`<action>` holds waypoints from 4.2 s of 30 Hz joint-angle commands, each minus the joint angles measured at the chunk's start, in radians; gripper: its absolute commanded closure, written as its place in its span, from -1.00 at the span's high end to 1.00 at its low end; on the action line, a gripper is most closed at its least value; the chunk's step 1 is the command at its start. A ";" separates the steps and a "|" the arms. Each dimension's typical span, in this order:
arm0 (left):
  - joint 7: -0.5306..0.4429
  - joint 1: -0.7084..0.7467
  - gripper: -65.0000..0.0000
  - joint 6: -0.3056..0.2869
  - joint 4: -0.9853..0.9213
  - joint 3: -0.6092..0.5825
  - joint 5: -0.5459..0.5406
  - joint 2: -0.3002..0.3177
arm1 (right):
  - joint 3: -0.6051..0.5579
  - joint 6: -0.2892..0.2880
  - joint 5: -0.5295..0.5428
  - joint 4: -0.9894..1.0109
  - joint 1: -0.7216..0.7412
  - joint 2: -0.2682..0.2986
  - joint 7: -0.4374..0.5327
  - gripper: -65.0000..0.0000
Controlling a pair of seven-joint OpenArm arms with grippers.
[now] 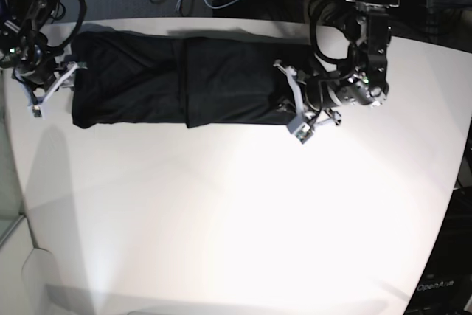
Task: Fold the T-shirt properly
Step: 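Regrip the strip end with the right gripper, then push the held strip end with the right gripper toward the left gripper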
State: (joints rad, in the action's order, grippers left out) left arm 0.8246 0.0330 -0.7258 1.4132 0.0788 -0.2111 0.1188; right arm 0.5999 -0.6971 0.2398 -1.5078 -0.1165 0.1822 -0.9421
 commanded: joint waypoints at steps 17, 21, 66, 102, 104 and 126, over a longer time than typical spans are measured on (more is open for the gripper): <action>0.103 0.011 -1.00 0.028 -0.008 0.003 0.098 0.014 | -0.002 -0.001 0.005 -0.010 0.007 -0.042 -0.008 0.13; 0.103 0.011 -1.00 0.028 -0.008 0.003 0.098 0.014 | -0.004 -0.001 0.007 -0.009 -0.002 -0.040 -0.008 0.07; 0.094 0.032 -1.00 0.028 -0.008 0.005 0.097 0.005 | -0.019 -0.001 -0.202 0.324 0.111 0.023 0.005 -1.00; 0.103 -0.046 -1.00 0.028 -0.007 0.006 0.097 -0.031 | -0.417 -0.001 -0.204 -0.399 0.103 -0.177 -0.239 -1.00; 0.103 -0.051 -1.00 0.028 -0.007 0.006 0.097 -0.031 | -0.423 -0.001 -0.204 -0.399 0.099 -0.192 -0.239 -1.00; 0.104 -0.081 -1.00 0.028 -0.008 0.062 0.098 -0.070 | -0.496 -0.001 -0.204 -0.389 0.105 -0.166 -0.243 -1.00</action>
State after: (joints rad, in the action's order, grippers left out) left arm 0.9005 -0.0448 -0.7074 1.3987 0.1368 -0.1432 0.0395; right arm 0.1059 -0.7025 0.0284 -1.8843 -0.0257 0.0185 -1.2003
